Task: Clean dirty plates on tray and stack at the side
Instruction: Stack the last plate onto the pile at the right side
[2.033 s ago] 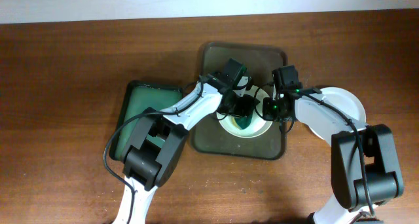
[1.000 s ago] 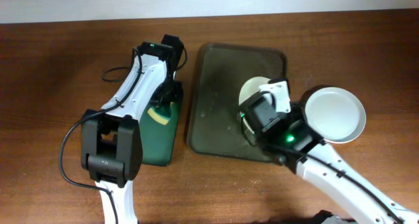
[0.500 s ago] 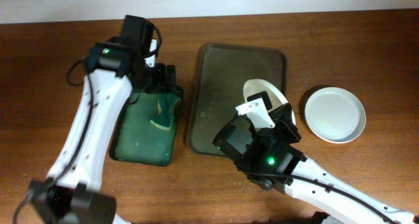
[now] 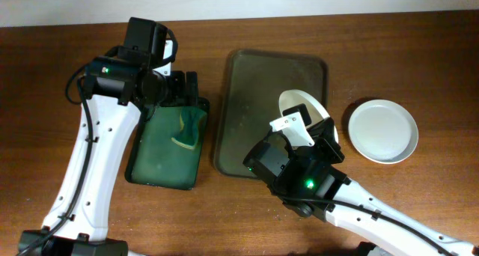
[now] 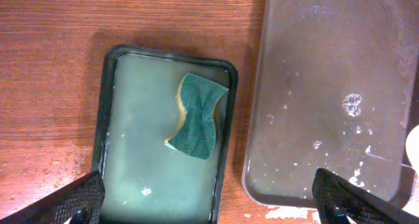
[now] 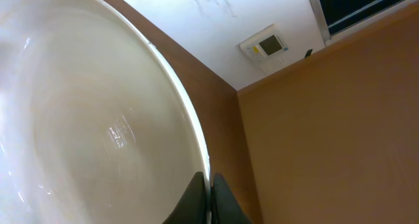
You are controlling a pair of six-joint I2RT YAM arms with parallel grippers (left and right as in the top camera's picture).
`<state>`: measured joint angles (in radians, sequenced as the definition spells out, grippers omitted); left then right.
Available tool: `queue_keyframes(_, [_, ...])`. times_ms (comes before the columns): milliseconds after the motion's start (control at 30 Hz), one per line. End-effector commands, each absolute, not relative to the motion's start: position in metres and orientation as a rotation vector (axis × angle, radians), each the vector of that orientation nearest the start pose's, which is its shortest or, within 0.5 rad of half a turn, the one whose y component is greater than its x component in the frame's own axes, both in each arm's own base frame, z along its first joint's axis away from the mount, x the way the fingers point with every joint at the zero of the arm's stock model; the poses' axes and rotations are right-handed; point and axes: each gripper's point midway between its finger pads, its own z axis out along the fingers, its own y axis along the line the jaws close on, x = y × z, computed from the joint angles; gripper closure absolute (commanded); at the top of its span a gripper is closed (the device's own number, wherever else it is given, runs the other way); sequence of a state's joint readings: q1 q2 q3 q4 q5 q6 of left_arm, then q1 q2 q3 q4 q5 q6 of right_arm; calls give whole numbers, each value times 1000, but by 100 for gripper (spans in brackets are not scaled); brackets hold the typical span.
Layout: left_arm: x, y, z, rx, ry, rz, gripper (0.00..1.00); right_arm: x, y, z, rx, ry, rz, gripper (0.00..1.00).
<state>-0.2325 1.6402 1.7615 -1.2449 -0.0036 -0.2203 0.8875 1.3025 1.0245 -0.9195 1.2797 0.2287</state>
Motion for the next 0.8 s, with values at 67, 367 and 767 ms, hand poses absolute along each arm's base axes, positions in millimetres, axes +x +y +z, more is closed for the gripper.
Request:
queue_keyframes(67, [371,-86,246,23,2698,-137,1,298,38,228,-6,2079,-926,96])
queue_keyframes(367, [371,-86,246,23,2698,-137,1,299,-100,132,683,2610,47,96])
queue_keyframes(767, [371,-86,246,23,2698,-136,0,297,-39,205,465,2463,581,2])
